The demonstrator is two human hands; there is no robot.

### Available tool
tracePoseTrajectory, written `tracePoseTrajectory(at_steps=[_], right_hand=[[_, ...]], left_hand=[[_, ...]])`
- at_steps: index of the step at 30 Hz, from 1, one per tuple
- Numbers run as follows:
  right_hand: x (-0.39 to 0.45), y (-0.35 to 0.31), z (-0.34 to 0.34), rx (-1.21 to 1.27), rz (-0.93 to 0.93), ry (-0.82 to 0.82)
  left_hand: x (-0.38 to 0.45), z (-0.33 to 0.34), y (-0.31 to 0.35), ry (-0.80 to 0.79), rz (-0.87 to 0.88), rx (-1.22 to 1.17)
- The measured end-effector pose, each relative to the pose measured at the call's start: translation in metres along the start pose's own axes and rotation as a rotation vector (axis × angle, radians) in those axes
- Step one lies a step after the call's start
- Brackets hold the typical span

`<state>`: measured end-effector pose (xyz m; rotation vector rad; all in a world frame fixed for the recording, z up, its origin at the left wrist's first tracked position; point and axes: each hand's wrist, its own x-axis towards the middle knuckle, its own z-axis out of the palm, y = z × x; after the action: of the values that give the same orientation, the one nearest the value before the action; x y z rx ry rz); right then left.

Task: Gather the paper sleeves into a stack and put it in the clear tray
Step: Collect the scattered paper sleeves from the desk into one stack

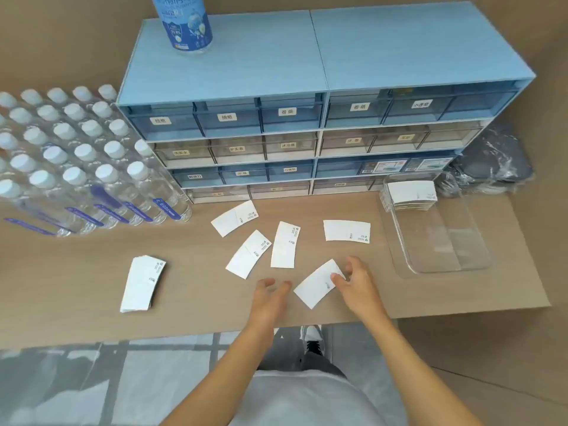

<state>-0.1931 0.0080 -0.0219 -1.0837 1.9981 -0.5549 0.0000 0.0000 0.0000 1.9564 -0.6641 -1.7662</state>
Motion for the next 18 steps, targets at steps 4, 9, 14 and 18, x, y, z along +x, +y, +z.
tracePoseTrajectory(at_steps=[4, 9, 14, 18], right_hand=[[0.012, 0.003, -0.006, -0.072, -0.024, -0.078], [0.021, 0.001, -0.004, -0.123, -0.065, -0.096], [0.018, 0.004, 0.002, -0.117, -0.058, -0.097], [0.023, 0.008, 0.001, -0.077, -0.044, -0.061]], left_hand=[[-0.004, 0.025, -0.002, 0.099, -0.058, -0.092], [-0.002, 0.045, -0.008, 0.234, -0.107, -0.169], [0.004, 0.059, -0.011, 0.332, -0.117, -0.155], [0.008, 0.066, -0.011, 0.354, -0.057, -0.031]])
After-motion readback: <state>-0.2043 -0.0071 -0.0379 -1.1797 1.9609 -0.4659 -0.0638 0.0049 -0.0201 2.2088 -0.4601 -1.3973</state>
